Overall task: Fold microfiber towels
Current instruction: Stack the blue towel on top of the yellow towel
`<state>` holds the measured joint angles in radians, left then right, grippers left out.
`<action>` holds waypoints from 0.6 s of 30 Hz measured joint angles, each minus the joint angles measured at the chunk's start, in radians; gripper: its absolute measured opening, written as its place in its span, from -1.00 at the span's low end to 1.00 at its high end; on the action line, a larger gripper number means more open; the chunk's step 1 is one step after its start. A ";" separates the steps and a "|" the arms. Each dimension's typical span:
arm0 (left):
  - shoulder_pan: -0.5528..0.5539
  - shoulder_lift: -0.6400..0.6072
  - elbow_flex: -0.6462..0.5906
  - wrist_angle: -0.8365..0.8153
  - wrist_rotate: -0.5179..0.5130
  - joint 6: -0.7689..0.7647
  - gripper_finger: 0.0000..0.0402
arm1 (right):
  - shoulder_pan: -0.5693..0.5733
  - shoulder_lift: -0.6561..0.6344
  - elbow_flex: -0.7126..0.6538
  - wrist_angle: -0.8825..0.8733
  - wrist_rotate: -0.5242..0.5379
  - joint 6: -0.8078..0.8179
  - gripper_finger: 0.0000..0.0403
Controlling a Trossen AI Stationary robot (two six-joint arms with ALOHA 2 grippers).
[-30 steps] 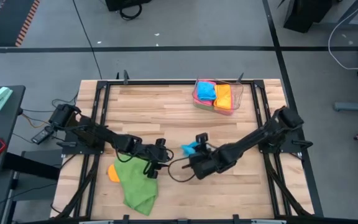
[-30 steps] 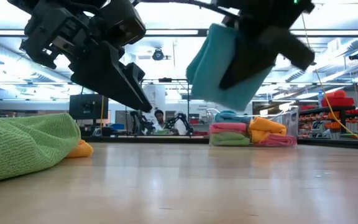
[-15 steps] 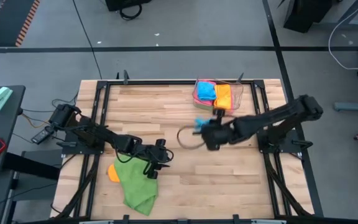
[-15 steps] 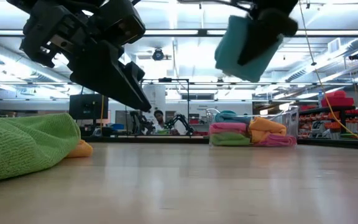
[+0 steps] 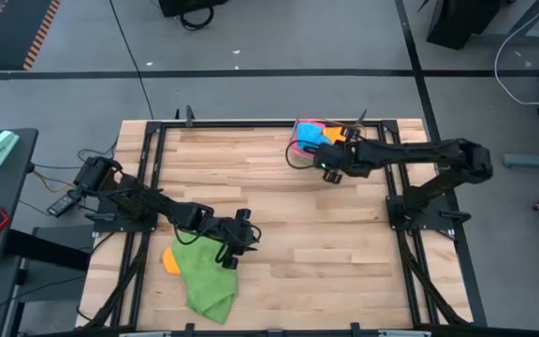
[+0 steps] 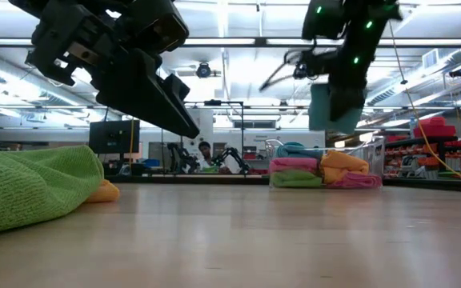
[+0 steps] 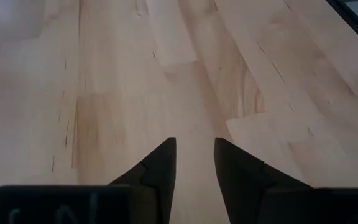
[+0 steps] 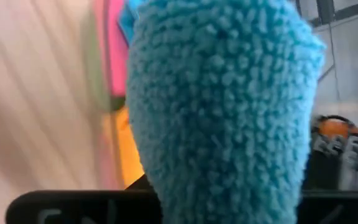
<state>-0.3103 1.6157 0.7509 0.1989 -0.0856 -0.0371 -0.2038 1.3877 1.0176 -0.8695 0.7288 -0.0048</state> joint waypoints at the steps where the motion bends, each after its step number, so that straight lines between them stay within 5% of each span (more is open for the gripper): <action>1: 0.000 0.000 0.000 0.000 0.000 0.000 -0.41 | -0.024 0.015 0.000 0.009 0.002 -0.030 -0.70; 9: 0.000 0.000 0.000 -0.001 0.000 0.012 -0.45 | -0.172 0.110 0.000 0.046 0.162 -0.148 -0.70; 18: 0.000 0.000 0.000 -0.001 0.000 0.049 -0.45 | -0.258 0.150 0.000 0.162 0.202 -0.324 -0.70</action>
<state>-0.3103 1.6157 0.7509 0.1982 -0.0853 0.0116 -0.4615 1.5382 1.0180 -0.7078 0.9306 -0.3286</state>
